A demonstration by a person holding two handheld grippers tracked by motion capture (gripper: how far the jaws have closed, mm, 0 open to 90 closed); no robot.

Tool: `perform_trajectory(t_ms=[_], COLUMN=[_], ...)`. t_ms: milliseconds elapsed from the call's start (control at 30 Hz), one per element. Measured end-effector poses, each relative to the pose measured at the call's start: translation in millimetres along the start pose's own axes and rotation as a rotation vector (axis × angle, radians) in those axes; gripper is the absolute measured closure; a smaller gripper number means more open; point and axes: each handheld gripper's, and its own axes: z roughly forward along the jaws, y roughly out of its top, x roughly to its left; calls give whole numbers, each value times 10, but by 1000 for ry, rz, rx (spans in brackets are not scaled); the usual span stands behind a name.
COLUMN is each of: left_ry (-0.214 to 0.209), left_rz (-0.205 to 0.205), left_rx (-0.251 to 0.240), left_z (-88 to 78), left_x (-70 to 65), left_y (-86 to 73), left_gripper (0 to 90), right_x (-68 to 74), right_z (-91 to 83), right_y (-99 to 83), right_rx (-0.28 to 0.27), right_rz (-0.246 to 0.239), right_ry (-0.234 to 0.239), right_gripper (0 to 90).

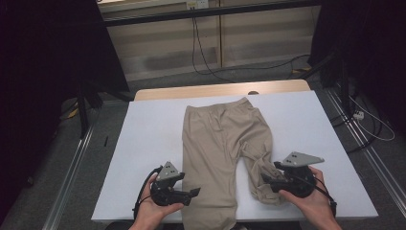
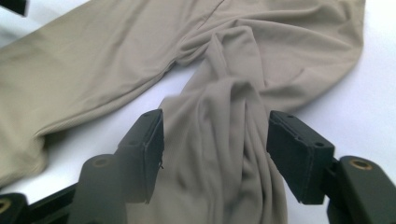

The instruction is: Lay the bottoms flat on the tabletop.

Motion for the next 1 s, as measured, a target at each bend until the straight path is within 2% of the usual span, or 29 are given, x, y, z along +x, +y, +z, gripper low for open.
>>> perform_trajectory(t_ms=[33,67,100,133,167,267,467,533,567,633,767,833,900,967,1000], left_ry=[-1,-3,-2,-3,1,9,5,4,5,6,6,6,6,3,1], left_rz=[-1,3,-4,-3,-3,-4,-1,1,5,0,-1,-3,1,2,2], left_rx=[2,5,1,1,-2,-1,3,5,7,5,2,2,2,-2,-1], left_z=[-4,-8,-9,-14,-19,-26,-8,-6,-7,-11,-17,-14,-14,-9,-6], left_x=[-2,2,3,9,13,17,-4,-1,5,4,6,4,-4,-10,-10], left_y=[-1,-3,-6,-9,-10,-13,-8,-6,-6,-8,-11,-8,-6,-7,-6], left_gripper=[216,217,216,216,216,217,216,216,216,216,217,216,216,217,216], right_x=[-5,-5,7,35,78,233,542,586,570,505,339,232,127,24,-8], right_z=[65,124,162,174,157,22,-91,-112,-120,-134,-196,-233,-259,-228,-188], right_y=[7,-9,-42,-76,-99,-154,-368,-401,-389,-346,-257,-214,-187,-193,-208], right_rx=[20,36,54,68,69,57,142,148,136,99,19,-15,-37,-19,4], right_rz=[1,3,-5,-21,-41,-74,-134,-160,-150,-113,-47,-11,9,39,37], right_ry=[5,2,16,45,59,147,263,261,261,243,199,180,130,78,46], right_gripper=[370,464,634,755,819,855,855,822,762,552,393,373,443,453,447])
